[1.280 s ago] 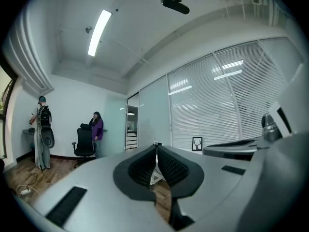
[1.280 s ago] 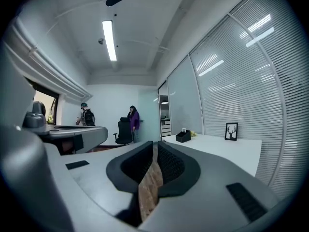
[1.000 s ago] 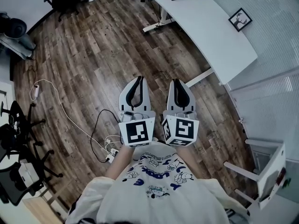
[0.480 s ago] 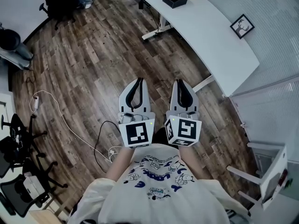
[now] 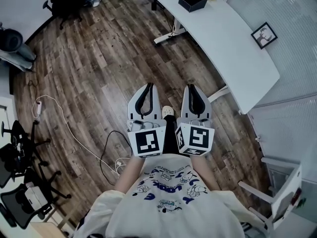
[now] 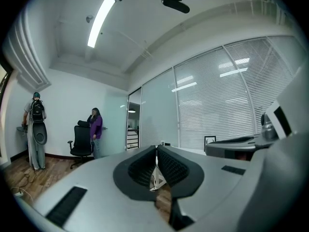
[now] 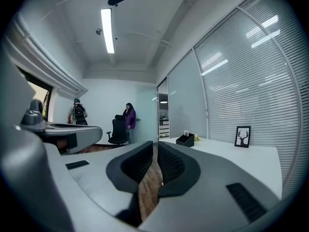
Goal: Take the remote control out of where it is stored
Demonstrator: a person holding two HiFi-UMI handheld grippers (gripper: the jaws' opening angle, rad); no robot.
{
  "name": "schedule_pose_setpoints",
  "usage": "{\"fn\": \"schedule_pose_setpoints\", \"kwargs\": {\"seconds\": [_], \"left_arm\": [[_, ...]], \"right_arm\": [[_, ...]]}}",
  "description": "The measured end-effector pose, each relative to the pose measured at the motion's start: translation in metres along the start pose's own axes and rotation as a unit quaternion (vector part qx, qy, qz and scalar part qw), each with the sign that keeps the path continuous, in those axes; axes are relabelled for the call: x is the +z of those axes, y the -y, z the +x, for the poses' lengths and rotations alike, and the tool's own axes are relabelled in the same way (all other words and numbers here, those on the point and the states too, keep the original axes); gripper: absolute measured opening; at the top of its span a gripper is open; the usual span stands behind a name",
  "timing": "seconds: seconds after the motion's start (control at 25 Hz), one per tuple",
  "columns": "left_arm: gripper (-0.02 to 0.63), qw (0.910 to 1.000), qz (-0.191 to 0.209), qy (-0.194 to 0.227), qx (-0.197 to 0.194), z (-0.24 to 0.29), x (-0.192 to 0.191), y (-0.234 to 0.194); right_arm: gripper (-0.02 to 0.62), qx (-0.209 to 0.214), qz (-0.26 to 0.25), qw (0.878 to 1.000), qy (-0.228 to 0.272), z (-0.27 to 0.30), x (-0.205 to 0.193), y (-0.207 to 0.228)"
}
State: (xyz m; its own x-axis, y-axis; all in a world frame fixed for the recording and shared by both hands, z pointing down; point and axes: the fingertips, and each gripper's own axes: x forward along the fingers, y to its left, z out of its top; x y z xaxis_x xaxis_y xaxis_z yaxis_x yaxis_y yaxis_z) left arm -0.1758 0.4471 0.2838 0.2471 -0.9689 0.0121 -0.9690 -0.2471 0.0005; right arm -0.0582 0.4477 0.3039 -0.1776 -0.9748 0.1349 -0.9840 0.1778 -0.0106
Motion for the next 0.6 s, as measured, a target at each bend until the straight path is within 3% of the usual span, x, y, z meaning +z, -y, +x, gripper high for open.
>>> {"fn": "schedule_pose_setpoints", "kwargs": {"seconds": [0.6], "left_arm": [[0.025,0.9993,0.001,-0.006,0.037,0.145,0.0,-0.017]], "right_arm": [[0.051,0.034,0.005,0.999,0.0,0.145,0.018,0.051]]}}
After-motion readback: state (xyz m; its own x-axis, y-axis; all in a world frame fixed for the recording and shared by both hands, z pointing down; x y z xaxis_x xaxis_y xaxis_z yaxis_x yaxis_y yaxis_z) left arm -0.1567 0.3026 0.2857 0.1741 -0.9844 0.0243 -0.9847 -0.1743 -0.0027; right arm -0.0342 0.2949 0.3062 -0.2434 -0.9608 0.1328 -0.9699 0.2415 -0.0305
